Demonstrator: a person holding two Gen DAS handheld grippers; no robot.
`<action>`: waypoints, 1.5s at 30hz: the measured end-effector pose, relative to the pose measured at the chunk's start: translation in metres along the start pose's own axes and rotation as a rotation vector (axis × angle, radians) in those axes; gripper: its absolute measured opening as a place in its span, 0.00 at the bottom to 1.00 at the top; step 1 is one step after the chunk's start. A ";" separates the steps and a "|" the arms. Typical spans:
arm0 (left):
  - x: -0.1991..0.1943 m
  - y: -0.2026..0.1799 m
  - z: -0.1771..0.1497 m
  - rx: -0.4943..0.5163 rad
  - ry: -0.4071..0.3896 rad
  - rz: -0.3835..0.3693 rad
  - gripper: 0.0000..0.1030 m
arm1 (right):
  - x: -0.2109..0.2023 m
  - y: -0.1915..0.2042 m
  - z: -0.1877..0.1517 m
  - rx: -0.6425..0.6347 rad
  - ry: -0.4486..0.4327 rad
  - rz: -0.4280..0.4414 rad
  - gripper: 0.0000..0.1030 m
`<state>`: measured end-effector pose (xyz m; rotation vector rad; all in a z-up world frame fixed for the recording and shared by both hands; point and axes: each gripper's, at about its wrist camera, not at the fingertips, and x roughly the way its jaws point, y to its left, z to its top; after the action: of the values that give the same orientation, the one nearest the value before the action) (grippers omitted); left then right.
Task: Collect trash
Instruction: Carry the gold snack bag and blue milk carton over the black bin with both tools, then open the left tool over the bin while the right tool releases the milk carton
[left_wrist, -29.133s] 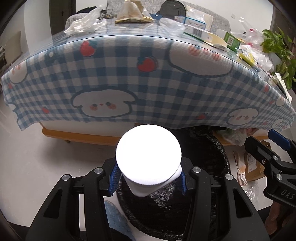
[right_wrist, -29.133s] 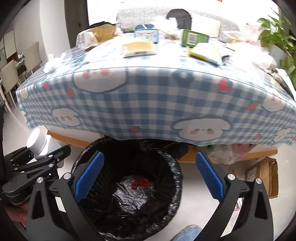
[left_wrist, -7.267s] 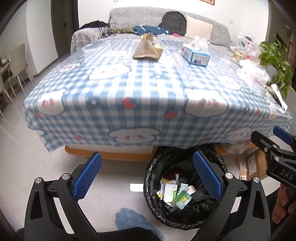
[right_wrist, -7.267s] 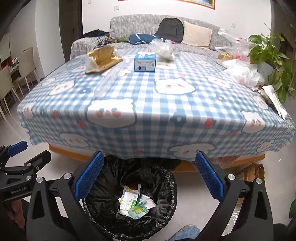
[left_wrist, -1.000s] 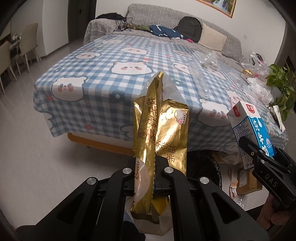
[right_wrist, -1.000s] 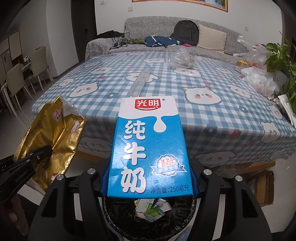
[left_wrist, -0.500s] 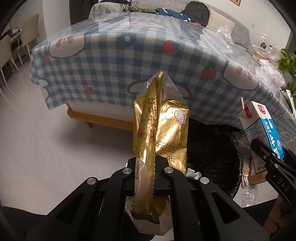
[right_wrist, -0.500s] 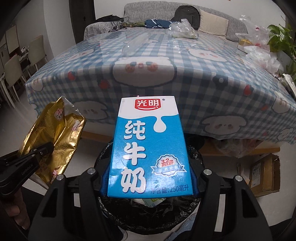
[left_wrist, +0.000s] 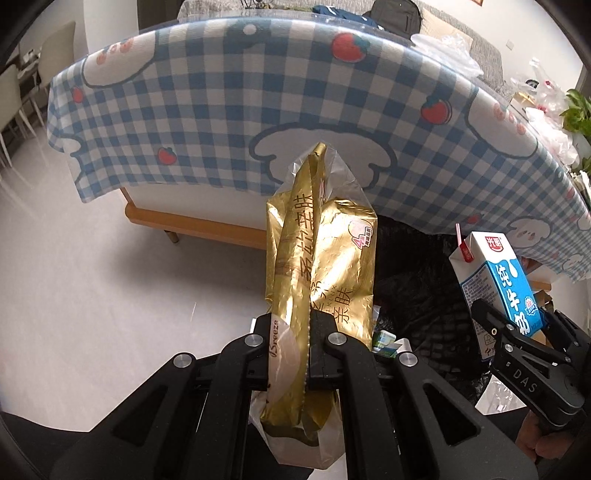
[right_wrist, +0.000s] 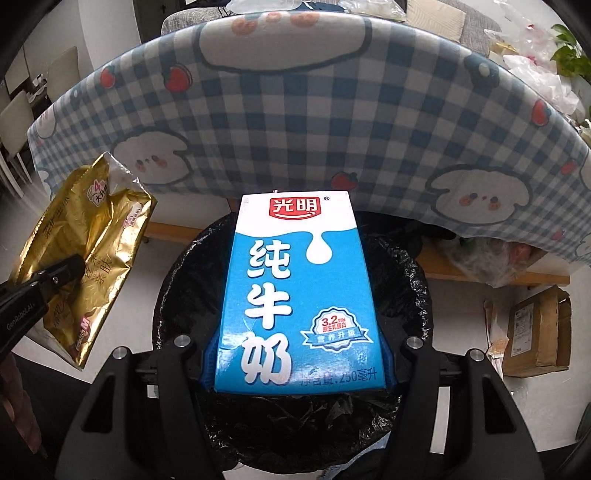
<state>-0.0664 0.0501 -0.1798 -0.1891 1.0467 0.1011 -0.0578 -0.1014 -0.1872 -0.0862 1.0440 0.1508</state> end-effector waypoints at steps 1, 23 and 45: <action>0.002 -0.001 0.000 0.003 0.006 0.002 0.04 | 0.001 0.000 0.000 -0.003 0.003 0.004 0.59; 0.032 -0.102 -0.003 0.159 0.050 -0.072 0.04 | -0.020 -0.087 -0.001 0.112 -0.068 -0.072 0.92; 0.045 -0.156 -0.009 0.257 0.018 -0.077 0.60 | -0.015 -0.131 -0.016 0.177 -0.043 -0.125 0.92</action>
<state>-0.0247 -0.1053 -0.2070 0.0024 1.0590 -0.1052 -0.0576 -0.2341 -0.1822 0.0124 1.0016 -0.0528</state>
